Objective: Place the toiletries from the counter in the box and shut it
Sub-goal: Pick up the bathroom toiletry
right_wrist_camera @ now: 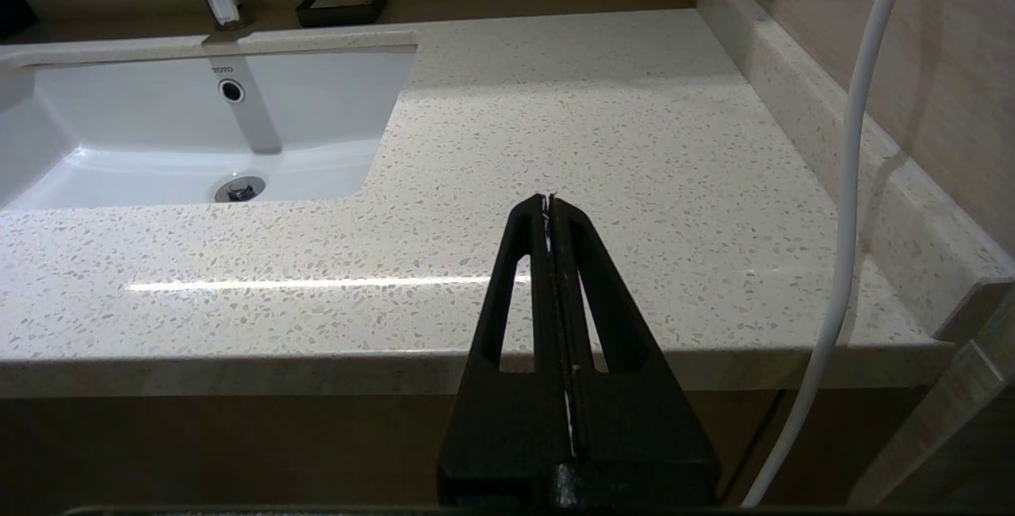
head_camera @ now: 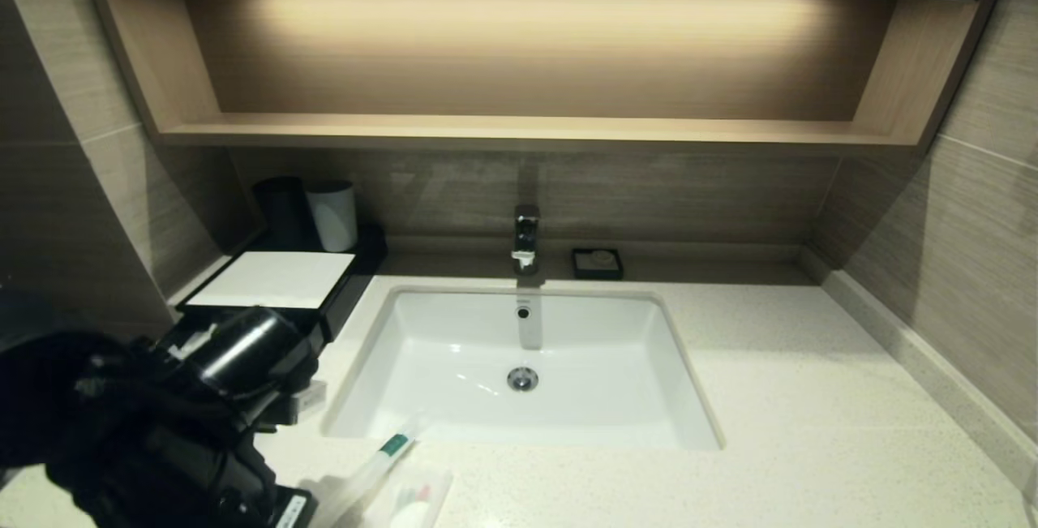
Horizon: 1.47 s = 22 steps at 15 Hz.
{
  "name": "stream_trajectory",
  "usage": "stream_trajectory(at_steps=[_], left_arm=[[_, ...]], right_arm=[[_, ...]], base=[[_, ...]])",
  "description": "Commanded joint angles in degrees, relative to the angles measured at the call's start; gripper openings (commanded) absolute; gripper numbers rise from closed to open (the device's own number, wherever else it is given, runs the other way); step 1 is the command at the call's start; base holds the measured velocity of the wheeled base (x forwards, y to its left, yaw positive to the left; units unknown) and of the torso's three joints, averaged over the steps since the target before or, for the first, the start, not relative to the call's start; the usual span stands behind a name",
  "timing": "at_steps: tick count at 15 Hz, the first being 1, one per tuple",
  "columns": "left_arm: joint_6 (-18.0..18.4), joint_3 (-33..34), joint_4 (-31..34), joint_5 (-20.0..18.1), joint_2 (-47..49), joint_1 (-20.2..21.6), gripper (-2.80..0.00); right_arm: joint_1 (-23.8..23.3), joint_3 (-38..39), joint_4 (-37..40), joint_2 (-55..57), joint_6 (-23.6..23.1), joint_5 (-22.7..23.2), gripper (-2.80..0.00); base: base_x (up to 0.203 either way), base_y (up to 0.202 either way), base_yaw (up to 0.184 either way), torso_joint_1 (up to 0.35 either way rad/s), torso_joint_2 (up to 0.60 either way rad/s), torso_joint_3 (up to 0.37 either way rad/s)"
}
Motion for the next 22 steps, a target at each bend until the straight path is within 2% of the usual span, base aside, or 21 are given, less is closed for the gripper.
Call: stream_trajectory(at_steps=[1, 3, 4, 11, 15, 22], left_arm=[[0.3, -8.7, 3.4, 0.2, -1.4, 2.4, -2.80], [1.9, -15.9, 8.3, 0.6, -1.5, 5.5, -2.80], [3.5, -17.4, 10.3, 0.9, -1.6, 6.7, -2.80], [3.8, -17.4, 11.1, 1.4, -1.2, 7.1, -2.80], [6.1, -14.7, 17.6, 1.3, 0.5, 7.1, -2.80], [6.3, -15.9, 17.6, 1.3, 0.5, 7.1, -2.80]], right_arm=[[0.0, 0.0, 0.0, 0.1, 0.0, 0.0, -2.80], [0.0, 0.0, 0.0, 0.1, 0.0, 0.0, -2.80], [0.0, -0.1, 0.0, 0.1, 0.0, 0.0, -2.80], [0.0, 0.0, 0.0, 0.0, 0.0, 0.0, -2.80], [0.0, 0.0, 0.0, 0.1, 0.0, 0.0, -2.80], [0.0, 0.0, 0.0, 0.1, 0.0, 0.0, -2.80]], base=[[0.000, 0.000, 0.000, 0.000, 0.00, 0.000], [0.000, 0.000, 0.000, 0.000, 0.00, 0.000], [0.000, 0.000, 0.000, 0.000, 0.00, 0.000], [0.000, 0.000, 0.000, 0.000, 0.00, 0.000], [0.000, 0.000, 0.000, 0.000, 0.00, 0.000], [0.000, 0.000, 0.000, 0.000, 0.00, 0.000]])
